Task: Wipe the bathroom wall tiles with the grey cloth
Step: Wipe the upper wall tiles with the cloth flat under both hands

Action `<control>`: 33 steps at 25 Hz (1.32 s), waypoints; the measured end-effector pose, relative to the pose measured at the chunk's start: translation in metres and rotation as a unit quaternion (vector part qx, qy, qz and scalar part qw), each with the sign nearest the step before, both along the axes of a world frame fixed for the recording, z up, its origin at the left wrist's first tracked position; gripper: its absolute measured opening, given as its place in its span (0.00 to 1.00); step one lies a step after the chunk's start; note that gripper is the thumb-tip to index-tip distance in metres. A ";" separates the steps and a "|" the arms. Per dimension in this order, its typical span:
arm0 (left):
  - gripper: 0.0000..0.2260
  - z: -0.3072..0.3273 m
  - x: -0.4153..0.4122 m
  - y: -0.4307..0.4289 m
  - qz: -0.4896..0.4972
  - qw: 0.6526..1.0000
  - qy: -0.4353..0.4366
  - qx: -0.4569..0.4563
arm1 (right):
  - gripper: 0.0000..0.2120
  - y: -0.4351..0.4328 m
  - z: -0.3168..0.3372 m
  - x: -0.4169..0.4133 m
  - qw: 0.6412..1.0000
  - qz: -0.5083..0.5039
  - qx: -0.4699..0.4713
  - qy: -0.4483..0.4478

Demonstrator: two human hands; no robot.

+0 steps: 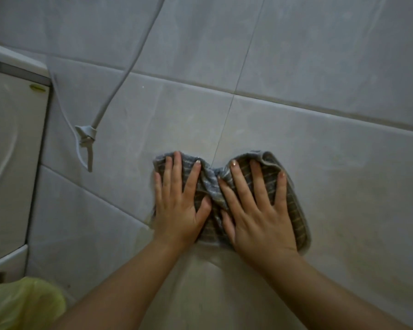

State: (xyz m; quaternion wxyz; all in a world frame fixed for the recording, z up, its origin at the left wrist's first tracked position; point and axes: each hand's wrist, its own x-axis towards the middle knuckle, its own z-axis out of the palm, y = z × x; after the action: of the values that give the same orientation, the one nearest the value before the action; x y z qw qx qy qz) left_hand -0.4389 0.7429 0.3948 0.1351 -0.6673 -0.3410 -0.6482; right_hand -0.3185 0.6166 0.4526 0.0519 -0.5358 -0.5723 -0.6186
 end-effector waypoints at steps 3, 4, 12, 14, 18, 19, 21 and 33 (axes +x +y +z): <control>0.30 -0.014 0.010 -0.017 -0.015 1.000 0.026 0.002 | 0.27 -0.022 -0.004 0.016 1.000 0.017 0.004 -0.001; 0.30 -0.007 0.011 -0.019 -0.019 0.999 0.035 0.009 | 0.27 -0.027 0.003 0.020 1.000 0.021 0.013 -0.004; 0.29 0.015 -0.026 0.034 0.007 0.998 -0.041 -0.042 | 0.30 0.042 0.045 -0.035 1.000 0.012 0.024 0.016; 0.29 -0.013 -0.031 0.038 0.007 0.998 -0.035 -0.043 | 0.29 0.046 0.017 -0.038 1.000 0.004 -0.004 -0.012; 0.29 -0.053 -0.027 0.027 -0.002 0.999 -0.007 -0.046 | 0.28 0.029 -0.029 -0.022 1.000 0.014 -0.014 -0.021; 0.29 -0.063 -0.022 0.019 -0.008 0.999 0.006 -0.047 | 0.28 0.020 -0.041 -0.015 1.000 0.015 -0.016 -0.015; 0.29 -0.085 -0.010 -0.001 -0.013 0.998 0.033 -0.048 | 0.28 -0.001 -0.064 0.000 1.000 0.014 -0.023 -0.003; 0.30 -0.055 -0.011 0.005 -0.015 0.999 0.023 -0.039 | 0.28 0.005 -0.051 -0.004 0.999 0.017 0.003 0.030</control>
State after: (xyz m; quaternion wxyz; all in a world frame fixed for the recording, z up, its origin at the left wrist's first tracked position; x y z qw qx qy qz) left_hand -0.4498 0.7481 0.3398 0.1071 -0.6922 -0.3527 -0.6205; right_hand -0.3223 0.6213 0.4011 0.0811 -0.5439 -0.5776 -0.6033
